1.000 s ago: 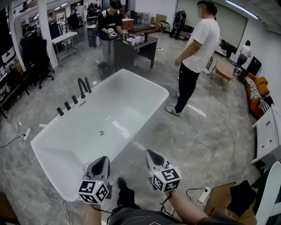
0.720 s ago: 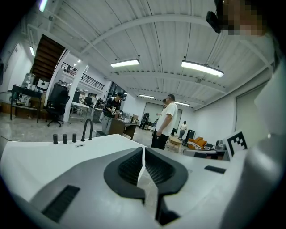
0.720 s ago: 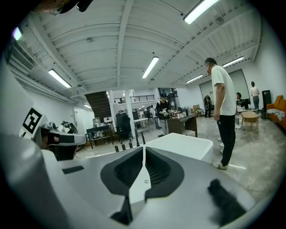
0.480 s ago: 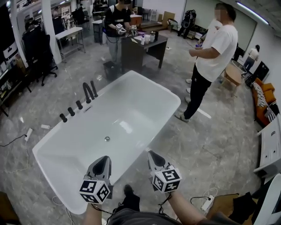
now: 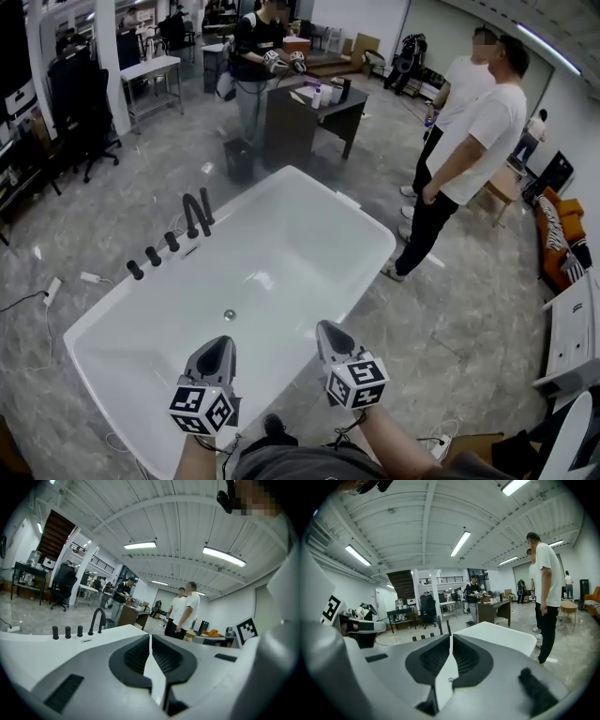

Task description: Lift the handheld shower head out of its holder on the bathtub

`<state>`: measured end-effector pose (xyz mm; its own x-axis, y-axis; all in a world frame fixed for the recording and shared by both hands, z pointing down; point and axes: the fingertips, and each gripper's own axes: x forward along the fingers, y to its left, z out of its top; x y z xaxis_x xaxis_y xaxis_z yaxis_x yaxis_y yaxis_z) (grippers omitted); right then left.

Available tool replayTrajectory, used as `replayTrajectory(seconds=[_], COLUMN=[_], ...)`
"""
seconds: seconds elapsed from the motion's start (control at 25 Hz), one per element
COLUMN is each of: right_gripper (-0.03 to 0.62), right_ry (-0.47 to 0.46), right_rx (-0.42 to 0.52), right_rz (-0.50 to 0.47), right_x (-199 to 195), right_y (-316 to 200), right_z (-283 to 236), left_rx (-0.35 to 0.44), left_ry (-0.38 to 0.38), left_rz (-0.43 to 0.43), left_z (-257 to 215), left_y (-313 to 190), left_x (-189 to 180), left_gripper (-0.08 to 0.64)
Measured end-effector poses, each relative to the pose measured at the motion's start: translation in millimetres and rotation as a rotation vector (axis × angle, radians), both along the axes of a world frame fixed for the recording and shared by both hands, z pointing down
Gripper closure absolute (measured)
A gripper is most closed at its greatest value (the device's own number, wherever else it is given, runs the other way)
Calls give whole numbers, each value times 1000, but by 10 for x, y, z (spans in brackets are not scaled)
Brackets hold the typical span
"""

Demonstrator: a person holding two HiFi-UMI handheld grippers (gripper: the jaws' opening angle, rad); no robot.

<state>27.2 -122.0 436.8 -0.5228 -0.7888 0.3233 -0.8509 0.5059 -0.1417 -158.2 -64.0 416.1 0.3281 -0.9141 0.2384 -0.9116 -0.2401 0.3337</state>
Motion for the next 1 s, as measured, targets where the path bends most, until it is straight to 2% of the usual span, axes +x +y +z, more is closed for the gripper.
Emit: replayTrajectory(seconds=[0.32,0.6,0.8,1.0], right_gripper=[560,560,559,560], right_ry=[-5,4,-4,-3], right_rx=[-14,-2,8,14], right_rz=[-17,-108,-203,-339], right_x=[-274,-587,-836,-963], right_y=[-367,-791,-1249,-1871], right_z=[57,47,66,142], left_rx=[-7,12,12,-17], left_ry=[19,-11,-32,-31], left_rz=[-39,-86,-179,-299], left_z=[58,-14,-31,96], left_y=[-273,-457,-635,-1036], left_x=[-315,-442,-558,-447], left_gripper=[534,534,534,534])
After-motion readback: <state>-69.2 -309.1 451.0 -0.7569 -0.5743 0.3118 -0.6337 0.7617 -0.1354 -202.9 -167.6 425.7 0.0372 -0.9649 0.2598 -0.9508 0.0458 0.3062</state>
